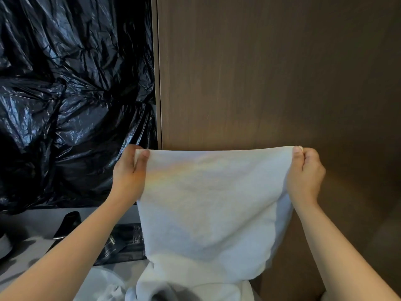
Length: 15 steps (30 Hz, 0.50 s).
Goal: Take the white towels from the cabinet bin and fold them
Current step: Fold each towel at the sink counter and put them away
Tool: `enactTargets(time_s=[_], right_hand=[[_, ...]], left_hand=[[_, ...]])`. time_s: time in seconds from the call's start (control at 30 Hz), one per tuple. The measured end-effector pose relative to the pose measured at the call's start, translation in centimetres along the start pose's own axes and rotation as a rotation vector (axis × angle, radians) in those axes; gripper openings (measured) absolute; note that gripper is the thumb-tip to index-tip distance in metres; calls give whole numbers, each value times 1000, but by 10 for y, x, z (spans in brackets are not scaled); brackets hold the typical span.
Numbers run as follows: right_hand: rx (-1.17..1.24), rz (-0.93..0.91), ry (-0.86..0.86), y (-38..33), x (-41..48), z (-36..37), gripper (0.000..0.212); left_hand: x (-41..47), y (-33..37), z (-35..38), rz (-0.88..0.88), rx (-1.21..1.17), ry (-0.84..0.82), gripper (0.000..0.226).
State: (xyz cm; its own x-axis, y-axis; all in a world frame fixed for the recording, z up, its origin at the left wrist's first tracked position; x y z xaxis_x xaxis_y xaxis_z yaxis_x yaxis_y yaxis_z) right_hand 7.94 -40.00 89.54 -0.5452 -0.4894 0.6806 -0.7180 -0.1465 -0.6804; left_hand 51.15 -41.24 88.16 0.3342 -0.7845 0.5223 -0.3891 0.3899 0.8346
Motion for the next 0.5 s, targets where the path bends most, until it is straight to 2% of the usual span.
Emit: enactTargets(time_s=[0.23, 0.4, 0.5], right_hand=[[-114, 29, 132, 6, 0, -30, 37], [62, 76, 166, 7, 7, -55, 37], [126, 64, 168, 2, 8, -69, 38]], left_hand=[[-18, 59, -12, 88, -276, 175, 21], [-28, 105, -15, 169, -325, 156, 25], [-31, 113, -19, 119, -375, 166, 26]])
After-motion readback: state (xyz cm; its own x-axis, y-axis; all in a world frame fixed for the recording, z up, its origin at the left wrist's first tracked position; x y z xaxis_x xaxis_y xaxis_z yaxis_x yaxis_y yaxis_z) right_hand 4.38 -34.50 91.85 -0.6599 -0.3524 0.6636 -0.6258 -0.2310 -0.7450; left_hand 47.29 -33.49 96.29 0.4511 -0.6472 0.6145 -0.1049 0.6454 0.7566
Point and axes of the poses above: each hand's wrist, its own x-axis towards the middle knuckle, its own z-axis out of the palm, y = z × x, the point moved 10 cm from there along x, towards the middle knuckle, and after that the axes turned 10 degrees about -x, right-handed, at the moved point
